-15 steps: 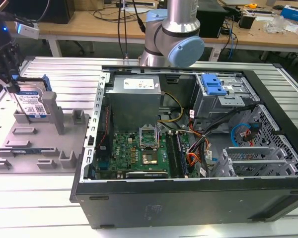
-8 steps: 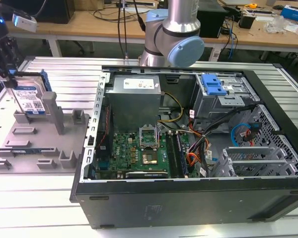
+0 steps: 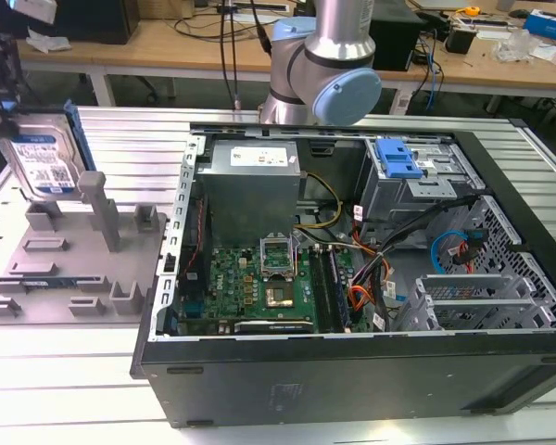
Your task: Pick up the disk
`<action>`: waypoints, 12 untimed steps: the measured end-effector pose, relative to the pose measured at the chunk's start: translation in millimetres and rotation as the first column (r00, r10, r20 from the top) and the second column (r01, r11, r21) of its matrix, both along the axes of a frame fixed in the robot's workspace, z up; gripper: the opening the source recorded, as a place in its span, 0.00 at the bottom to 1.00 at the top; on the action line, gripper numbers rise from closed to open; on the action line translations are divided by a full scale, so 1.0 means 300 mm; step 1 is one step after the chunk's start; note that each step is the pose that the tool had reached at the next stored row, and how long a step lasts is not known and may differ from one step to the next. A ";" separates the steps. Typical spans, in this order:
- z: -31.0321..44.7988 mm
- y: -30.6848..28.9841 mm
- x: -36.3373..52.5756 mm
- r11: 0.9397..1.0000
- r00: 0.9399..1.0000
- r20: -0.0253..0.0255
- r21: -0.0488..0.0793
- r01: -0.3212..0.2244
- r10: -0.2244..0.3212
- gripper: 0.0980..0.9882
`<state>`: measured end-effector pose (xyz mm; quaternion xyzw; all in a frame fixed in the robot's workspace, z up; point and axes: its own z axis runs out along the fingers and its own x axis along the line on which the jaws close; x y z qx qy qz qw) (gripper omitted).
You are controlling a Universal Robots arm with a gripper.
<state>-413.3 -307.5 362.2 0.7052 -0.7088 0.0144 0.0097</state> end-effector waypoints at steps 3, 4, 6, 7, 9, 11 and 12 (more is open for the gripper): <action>0.049 0.000 0.000 1.000 1.000 0.000 0.000 0.000 0.000 0.30; 0.064 0.000 0.000 1.000 1.000 0.000 0.000 0.000 0.000 0.30; 0.102 0.000 0.000 1.000 1.000 0.000 0.000 0.000 0.000 0.30; 0.117 0.000 0.000 1.000 1.000 0.000 0.000 0.000 0.000 0.30; 0.167 0.000 0.000 1.000 1.000 0.000 0.000 0.000 0.000 0.30; 0.212 0.000 0.000 1.000 1.000 0.000 0.000 0.000 0.000 0.30; 0.229 0.000 0.000 1.000 1.000 0.000 0.000 0.000 0.000 0.30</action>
